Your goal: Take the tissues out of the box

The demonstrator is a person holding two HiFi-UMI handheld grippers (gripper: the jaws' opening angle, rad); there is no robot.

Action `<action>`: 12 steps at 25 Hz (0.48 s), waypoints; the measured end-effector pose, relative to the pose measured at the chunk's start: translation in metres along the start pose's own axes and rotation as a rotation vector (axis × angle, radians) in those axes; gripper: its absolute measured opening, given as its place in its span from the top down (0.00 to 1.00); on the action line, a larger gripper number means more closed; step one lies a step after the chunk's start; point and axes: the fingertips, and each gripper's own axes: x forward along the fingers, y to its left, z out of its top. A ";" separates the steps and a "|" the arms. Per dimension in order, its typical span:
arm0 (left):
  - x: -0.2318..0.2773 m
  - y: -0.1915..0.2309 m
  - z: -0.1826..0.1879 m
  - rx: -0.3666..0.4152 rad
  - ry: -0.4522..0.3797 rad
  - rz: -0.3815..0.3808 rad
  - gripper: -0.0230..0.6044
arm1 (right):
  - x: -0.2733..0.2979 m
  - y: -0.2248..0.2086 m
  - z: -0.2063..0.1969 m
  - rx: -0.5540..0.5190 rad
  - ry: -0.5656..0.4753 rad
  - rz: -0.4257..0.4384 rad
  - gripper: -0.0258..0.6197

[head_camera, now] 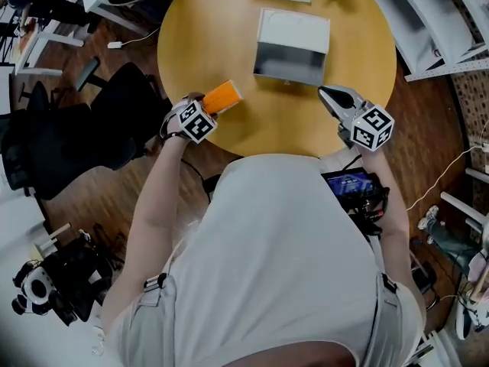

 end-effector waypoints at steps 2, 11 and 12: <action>0.018 -0.012 -0.012 -0.040 0.030 -0.012 0.49 | 0.005 0.005 -0.001 -0.003 0.015 0.017 0.96; 0.036 -0.012 -0.022 -0.078 0.082 -0.029 0.44 | 0.003 0.001 -0.004 0.003 0.036 0.006 0.96; 0.034 -0.012 -0.022 -0.078 0.078 -0.025 0.43 | 0.004 0.002 -0.004 0.001 0.038 0.011 0.96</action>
